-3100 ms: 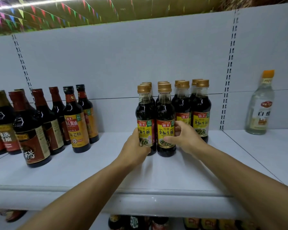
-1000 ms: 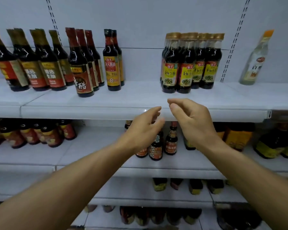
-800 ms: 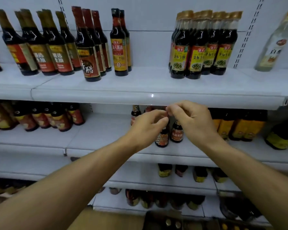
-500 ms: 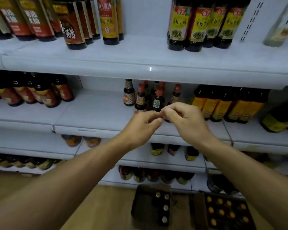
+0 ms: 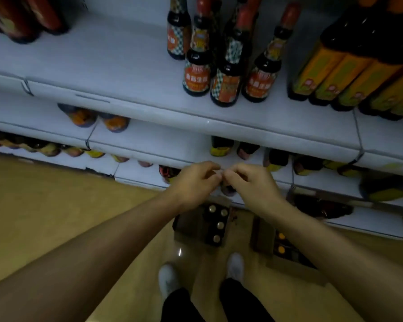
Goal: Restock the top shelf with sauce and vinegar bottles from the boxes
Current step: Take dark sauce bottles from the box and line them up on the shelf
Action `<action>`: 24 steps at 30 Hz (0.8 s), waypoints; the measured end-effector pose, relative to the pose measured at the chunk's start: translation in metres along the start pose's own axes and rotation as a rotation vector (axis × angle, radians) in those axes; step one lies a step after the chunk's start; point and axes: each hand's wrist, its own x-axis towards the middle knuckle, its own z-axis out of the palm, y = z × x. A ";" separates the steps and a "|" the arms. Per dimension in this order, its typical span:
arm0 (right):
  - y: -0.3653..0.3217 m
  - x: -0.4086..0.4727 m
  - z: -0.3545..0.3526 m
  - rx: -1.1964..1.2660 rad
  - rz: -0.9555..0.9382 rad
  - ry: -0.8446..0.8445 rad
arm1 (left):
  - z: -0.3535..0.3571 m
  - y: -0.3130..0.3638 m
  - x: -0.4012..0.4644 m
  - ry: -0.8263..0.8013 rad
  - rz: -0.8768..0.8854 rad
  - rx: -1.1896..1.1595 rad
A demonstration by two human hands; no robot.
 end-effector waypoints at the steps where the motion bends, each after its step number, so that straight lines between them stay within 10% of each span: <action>1: 0.013 0.003 0.009 0.005 0.021 -0.013 | 0.009 -0.012 0.005 -0.001 -0.010 -0.001; 24: 0.288 0.046 0.184 -0.204 0.265 -0.276 | 0.180 -0.238 0.078 -0.140 -0.442 -0.006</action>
